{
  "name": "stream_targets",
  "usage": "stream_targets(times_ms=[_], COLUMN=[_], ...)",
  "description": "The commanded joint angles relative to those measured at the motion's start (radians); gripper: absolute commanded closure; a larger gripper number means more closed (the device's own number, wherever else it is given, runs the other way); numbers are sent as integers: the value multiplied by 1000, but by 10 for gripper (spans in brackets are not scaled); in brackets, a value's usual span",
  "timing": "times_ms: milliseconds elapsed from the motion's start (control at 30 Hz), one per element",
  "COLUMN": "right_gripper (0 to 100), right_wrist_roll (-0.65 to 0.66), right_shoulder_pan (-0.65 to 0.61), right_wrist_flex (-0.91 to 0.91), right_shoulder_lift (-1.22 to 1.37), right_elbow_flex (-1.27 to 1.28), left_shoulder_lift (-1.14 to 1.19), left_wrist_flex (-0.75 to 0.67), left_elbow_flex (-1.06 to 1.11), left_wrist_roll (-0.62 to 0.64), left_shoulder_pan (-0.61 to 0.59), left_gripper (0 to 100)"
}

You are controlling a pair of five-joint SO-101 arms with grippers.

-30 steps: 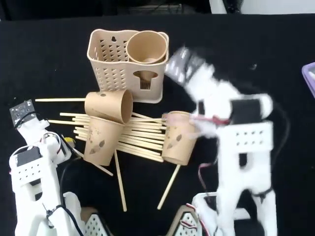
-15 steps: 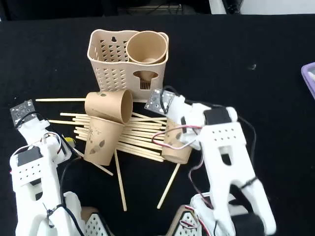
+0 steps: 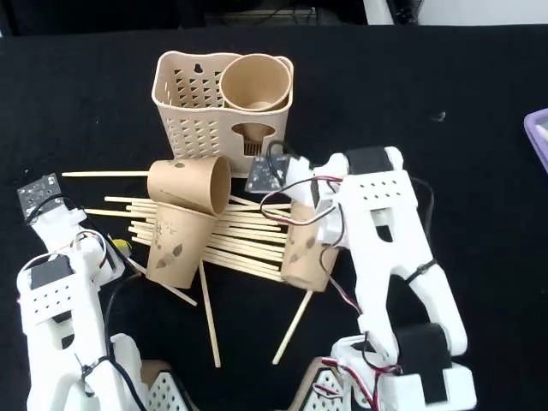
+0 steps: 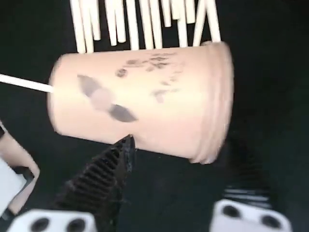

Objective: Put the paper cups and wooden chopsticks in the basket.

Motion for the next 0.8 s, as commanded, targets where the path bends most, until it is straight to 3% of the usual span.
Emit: stream_targets(times_ms=[0, 200, 433, 767], right_gripper=[868, 988, 987, 988], right_wrist_roll=[26, 32, 26, 21], right_shoulder_pan=[3, -5, -6, -6], right_wrist_flex=[28, 153, 275, 199], right_shoulder_lift=[2, -42, -213, -390], right_elbow_flex=[-48, -127, -185, -54], left_shoulder_lift=[-8, -8, -8, -8], left_wrist_flex=[-14, -14, -14, -14], left_elbow_flex=[-2, -2, -4, -2], left_wrist_roll=[2, 2, 2, 2], left_shoulder_pan=[-10, -10, -10, -10], left_gripper=[733, 733, 733, 733])
